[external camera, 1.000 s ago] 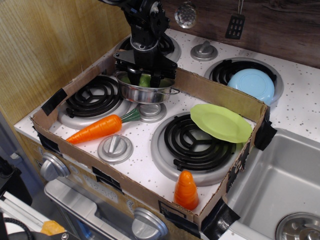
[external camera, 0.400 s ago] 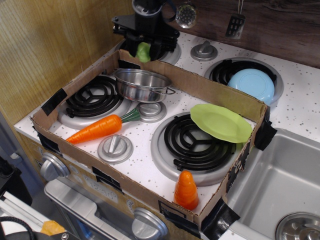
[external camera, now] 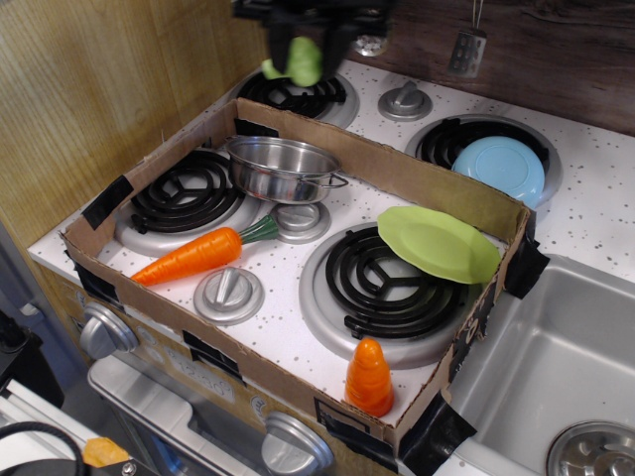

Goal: Take broccoli out of pan

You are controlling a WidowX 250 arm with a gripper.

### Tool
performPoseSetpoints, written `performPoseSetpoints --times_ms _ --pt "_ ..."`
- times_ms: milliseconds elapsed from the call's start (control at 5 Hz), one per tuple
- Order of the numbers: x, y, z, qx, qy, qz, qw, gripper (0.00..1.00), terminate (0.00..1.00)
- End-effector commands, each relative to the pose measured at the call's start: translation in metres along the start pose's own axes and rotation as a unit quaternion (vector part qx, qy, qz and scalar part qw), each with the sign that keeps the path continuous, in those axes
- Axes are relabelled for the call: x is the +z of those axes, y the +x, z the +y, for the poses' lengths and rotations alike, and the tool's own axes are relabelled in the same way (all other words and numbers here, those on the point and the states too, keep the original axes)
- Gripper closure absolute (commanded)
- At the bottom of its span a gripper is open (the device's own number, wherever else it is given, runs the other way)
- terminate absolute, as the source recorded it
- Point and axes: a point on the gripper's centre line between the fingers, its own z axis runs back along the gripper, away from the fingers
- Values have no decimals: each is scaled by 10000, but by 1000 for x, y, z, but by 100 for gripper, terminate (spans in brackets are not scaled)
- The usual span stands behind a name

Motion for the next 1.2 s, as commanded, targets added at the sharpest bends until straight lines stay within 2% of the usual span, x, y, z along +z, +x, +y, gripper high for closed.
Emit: performPoseSetpoints --times_ms 0,200,600,800,1000 --pt "31 -42 -16 719 -195 0 9972 100 0" --pt "17 -57 -15 946 -235 39 9952 100 0" --pt "-14 -79 10 1524 -125 405 9874 100 0" --pt "-21 -94 19 1930 4 382 9804 100 0" --pt "-24 -108 22 2168 8 536 9748 100 0"
